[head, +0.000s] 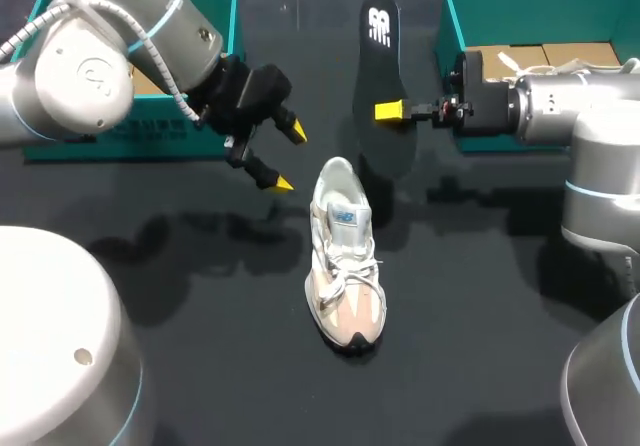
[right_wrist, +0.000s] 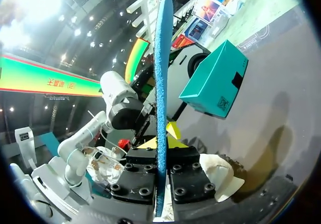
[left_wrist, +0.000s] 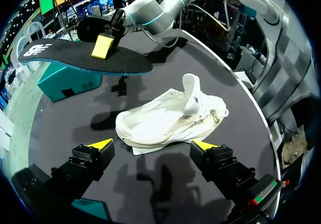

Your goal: Take the shoe out of the shoebox, open the shoe tongue, remove and reinsert the insole, then place the shoe into the shoebox

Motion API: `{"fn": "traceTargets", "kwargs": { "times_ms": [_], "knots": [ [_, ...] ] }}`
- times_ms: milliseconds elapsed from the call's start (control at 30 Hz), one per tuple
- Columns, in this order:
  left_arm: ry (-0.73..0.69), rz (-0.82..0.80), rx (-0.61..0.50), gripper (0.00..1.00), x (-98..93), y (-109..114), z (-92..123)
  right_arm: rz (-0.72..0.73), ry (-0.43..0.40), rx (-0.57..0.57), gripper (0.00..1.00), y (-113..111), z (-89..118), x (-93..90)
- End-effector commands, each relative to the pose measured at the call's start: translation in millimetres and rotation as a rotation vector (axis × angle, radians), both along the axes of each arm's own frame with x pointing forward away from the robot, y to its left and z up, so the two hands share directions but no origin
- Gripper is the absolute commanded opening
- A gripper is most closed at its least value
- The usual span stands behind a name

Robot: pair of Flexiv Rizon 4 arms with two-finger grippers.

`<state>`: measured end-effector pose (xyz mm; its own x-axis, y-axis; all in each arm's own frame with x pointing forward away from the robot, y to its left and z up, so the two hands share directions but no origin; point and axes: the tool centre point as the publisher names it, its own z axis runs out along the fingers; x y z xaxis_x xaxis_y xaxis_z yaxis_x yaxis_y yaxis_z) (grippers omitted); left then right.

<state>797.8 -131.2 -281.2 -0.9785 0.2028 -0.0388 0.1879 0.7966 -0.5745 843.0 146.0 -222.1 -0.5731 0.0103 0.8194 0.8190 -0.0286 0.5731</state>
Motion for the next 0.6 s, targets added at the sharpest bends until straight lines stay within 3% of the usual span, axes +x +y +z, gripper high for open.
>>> {"fn": "traceTargets", "kwargs": {
  "times_ms": [33,233,600],
  "knots": [
    [-0.016,0.008,0.001,1.00,-0.3,-8.5,-19.9,0.020,-0.026,0.039,0.00,11.6,-12.9,6.6],
    [-0.031,0.046,0.012,1.00,2.3,-4.4,-32.8,0.034,-0.081,0.063,0.00,23.5,-18.3,8.1],
    [-0.017,0.034,0.009,1.00,2.3,-3.2,-33.9,0.034,-0.081,0.063,0.00,23.5,-18.3,8.1]
  ]
}}
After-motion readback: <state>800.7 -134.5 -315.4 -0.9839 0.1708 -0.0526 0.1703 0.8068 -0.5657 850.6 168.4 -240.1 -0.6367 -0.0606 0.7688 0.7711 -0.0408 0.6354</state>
